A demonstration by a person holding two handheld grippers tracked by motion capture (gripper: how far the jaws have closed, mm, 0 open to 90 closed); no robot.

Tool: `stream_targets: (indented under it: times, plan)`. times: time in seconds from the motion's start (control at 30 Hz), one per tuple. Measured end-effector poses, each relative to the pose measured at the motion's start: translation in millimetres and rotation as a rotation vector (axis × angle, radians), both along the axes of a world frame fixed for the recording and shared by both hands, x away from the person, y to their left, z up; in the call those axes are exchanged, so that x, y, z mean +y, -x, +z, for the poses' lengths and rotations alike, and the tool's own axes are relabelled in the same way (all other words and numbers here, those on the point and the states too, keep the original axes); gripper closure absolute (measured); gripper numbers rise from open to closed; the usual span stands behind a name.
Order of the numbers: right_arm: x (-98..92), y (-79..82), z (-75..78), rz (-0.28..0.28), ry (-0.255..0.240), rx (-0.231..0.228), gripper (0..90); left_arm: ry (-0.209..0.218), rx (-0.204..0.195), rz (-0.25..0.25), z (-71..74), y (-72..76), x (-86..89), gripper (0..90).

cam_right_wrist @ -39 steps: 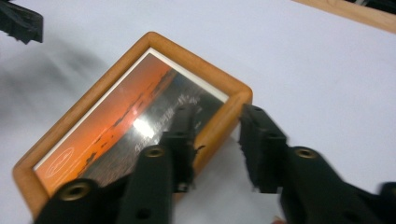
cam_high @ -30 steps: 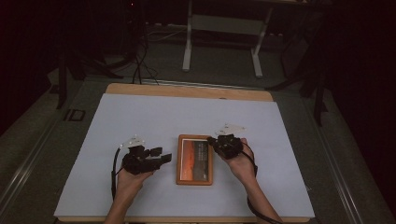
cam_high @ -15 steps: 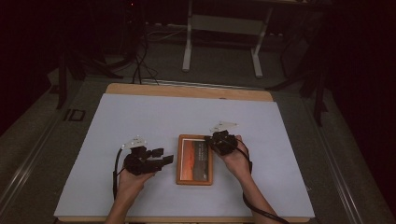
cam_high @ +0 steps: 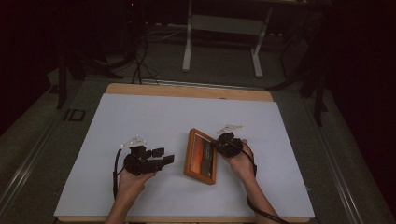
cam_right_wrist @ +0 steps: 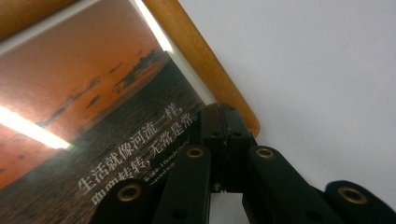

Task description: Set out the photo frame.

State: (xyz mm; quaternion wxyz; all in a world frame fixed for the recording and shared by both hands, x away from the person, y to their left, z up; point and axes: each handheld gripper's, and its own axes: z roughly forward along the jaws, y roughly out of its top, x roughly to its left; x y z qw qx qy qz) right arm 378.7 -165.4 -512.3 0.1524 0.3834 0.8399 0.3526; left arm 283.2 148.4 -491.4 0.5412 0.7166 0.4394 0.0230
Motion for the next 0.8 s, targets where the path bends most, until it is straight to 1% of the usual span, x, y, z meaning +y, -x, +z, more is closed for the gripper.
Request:
stream_targets:
  times: [0.03,0.07,0.1,0.2,0.27,0.3,0.37,0.5,0.6,0.67,0.7,0.73,0.8]
  plan:
    - [-1.1,-0.1,0.3,-0.001,-0.015,0.007,90.0,0.001,0.004,-0.003,-0.1,0.7,-2.0,36.4]
    - [-0.9,-0.1,0.5,0.000,-0.014,0.007,90.0,0.002,0.009,-0.009,-0.5,1.4,-4.4,35.4]
    - [0.2,0.1,0.3,0.000,-0.001,0.003,90.0,0.002,0.013,-0.013,-1.3,2.4,-7.7,34.2]
    - [0.3,-0.4,0.7,0.005,0.005,0.006,90.0,-0.016,0.023,-0.033,-3.4,5.4,-19.1,29.8]
    - [-0.2,-0.6,0.5,0.004,0.001,0.006,90.0,-0.021,0.029,-0.049,-4.5,7.3,-27.5,27.0]
    - [-0.2,-0.3,0.3,0.001,-0.002,0.007,90.0,-0.033,0.033,-0.053,-4.9,8.0,-31.6,25.1]
    - [-0.4,-0.4,0.0,-0.001,-0.006,0.005,90.0,-0.044,0.043,-0.066,-6.5,8.7,-39.2,21.7]
    - [-0.8,-0.5,-0.1,0.002,-0.008,0.007,90.0,-0.032,0.068,-0.082,-11.9,8.9,-54.0,20.9]
    - [-1.3,-0.2,-0.5,0.000,-0.012,0.005,90.0,-0.065,0.085,-0.095,-16.2,9.1,-65.9,20.9]
    - [-1.6,-0.2,-0.6,-0.001,-0.015,0.007,90.0,-0.073,0.096,-0.103,-19.2,8.2,-71.5,22.4]
    - [-1.6,-0.4,-0.6,-0.001,-0.016,0.007,90.0,-0.068,0.098,-0.103,-20.9,7.5,-73.6,25.2]
    - [-1.6,-0.4,-0.6,0.000,-0.015,0.007,90.0,-0.061,0.104,-0.105,-22.6,6.4,-75.0,31.5]
    - [-1.6,-0.3,-0.6,-0.001,-0.015,0.007,90.0,-0.052,0.119,-0.099,-25.6,4.2,-77.4,39.6]
